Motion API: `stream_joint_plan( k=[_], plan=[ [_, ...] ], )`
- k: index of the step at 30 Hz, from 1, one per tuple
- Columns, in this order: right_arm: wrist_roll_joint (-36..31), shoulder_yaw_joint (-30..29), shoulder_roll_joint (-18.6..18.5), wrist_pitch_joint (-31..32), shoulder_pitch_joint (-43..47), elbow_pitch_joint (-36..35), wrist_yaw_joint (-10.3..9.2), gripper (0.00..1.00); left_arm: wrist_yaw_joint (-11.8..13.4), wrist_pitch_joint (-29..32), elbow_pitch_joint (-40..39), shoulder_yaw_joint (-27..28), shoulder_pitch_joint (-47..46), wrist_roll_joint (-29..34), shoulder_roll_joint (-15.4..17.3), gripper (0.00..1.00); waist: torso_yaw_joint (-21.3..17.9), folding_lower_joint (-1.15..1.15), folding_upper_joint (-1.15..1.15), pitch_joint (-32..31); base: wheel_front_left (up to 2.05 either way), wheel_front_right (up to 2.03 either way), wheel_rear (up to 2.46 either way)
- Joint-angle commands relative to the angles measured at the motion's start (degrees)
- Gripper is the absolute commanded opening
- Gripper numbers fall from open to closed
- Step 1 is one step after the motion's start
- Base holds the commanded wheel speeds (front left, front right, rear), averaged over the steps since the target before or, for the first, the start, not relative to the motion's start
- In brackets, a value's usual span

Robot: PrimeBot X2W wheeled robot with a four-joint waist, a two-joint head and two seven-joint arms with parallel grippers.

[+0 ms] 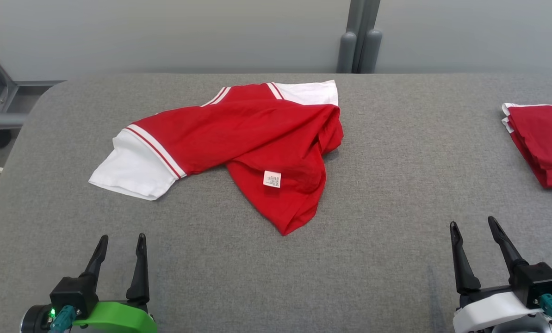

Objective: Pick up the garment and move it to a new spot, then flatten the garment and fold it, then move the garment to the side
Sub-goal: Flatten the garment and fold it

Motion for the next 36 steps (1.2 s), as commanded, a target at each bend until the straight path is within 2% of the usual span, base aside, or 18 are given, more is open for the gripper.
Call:
stream_joint_plan(
  k=[1,15,36],
  plan=[
    [-0.53,-0.35,0.19,-0.18,0.26,0.14,-0.06,1.00,-0.53,-0.17,0.30,0.27,-1.38,0.68,-0.01,1.00,-0.56,0.00,0.00,0.25,0.00,0.00,0.00],
    [-0.36,-0.63,1.36,-0.18,-0.35,0.67,-0.06,1.00,-3.97,-0.17,3.58,2.92,-2.94,3.47,-2.01,1.00,-4.18,0.00,0.00,0.41,0.00,0.00,0.00],
    [-0.07,0.06,1.51,-0.18,0.85,0.61,-0.06,1.00,-6.04,-0.18,4.95,5.22,-2.29,6.04,-3.91,1.00,-2.98,0.00,0.00,-1.69,0.00,0.00,0.00]
  ],
)
